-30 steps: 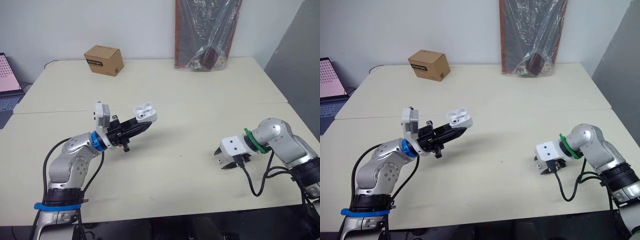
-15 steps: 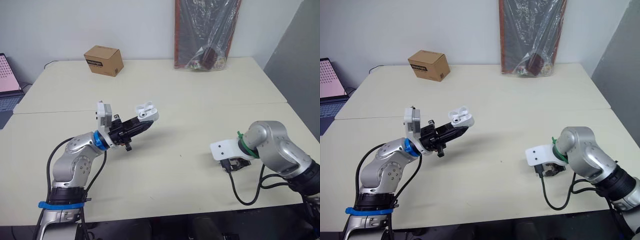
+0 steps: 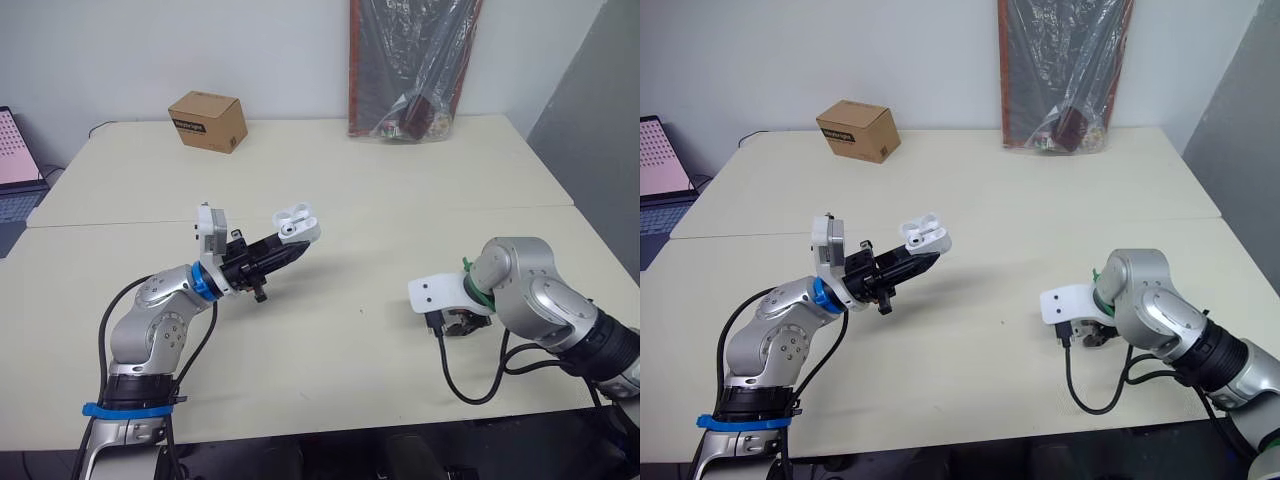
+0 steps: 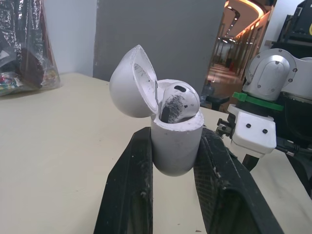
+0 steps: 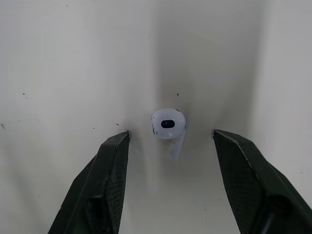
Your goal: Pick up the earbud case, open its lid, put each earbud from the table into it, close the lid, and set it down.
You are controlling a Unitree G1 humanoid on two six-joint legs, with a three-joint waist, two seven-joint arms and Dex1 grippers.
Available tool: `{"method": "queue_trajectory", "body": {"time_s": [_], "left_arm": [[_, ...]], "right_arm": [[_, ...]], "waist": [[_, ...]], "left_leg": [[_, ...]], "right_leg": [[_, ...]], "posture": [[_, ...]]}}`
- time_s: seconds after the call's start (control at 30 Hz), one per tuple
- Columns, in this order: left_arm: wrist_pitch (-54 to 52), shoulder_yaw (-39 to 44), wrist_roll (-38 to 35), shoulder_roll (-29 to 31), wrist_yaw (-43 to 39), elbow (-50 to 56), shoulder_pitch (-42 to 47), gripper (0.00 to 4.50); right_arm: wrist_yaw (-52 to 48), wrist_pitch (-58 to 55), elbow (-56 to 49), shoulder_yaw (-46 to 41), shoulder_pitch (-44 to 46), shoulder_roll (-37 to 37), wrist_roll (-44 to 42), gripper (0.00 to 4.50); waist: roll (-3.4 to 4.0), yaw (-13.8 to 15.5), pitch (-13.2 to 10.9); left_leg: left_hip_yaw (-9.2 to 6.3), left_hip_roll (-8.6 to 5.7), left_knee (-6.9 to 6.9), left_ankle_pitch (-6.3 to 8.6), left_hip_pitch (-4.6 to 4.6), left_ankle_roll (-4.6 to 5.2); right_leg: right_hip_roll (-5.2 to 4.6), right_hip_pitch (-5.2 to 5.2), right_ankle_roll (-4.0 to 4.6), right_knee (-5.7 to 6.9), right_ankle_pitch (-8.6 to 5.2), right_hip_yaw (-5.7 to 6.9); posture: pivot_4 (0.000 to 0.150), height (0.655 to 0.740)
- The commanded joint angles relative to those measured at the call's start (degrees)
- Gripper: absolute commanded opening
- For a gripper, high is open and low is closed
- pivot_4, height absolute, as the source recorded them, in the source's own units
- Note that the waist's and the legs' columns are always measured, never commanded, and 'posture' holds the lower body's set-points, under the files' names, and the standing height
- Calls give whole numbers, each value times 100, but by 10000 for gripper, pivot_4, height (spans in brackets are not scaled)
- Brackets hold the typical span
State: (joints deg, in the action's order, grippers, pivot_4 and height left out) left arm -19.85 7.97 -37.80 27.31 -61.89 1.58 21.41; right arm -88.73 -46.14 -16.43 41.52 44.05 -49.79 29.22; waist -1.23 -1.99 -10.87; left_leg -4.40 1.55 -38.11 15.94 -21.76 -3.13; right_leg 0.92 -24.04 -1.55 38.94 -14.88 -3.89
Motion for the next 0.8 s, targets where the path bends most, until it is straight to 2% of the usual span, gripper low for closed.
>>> {"method": "queue_trajectory", "body": {"time_s": [0.03,0.1,0.17,0.73,0.8], "left_arm": [[84,42,-26,1,-4,122,15,7605],[90,30,-19,13,-20,113,19,7605],[107,2,7,33,-65,100,21,7605],[175,-74,142,57,-247,0,83,7605],[173,-75,145,56,-243,1,81,7605]], "right_arm": [[-270,-176,-138,83,138,31,31,27823],[-262,-248,-148,119,169,59,17,27823],[-266,-329,-168,154,190,78,6,24139],[-260,-651,-263,392,386,26,-106,24139],[-258,-669,-270,418,395,29,-112,20507]], "waist": [[0,0,0],[0,-1,0],[0,-4,0],[0,-5,0],[0,-5,0]], "left_leg": [[0,0,0,0,0,0],[0,0,0,0,0,0],[0,1,0,0,0,0],[-2,0,3,0,-3,0],[-2,0,3,0,-4,0]], "right_leg": [[0,0,0,0,0,0],[0,0,0,0,0,0],[0,0,0,0,0,1],[0,-2,1,-1,0,4],[0,-2,0,-1,0,4]], "posture": [[1500,7400],[1500,7400],[1500,7400],[1500,7400],[1500,7400]]}}
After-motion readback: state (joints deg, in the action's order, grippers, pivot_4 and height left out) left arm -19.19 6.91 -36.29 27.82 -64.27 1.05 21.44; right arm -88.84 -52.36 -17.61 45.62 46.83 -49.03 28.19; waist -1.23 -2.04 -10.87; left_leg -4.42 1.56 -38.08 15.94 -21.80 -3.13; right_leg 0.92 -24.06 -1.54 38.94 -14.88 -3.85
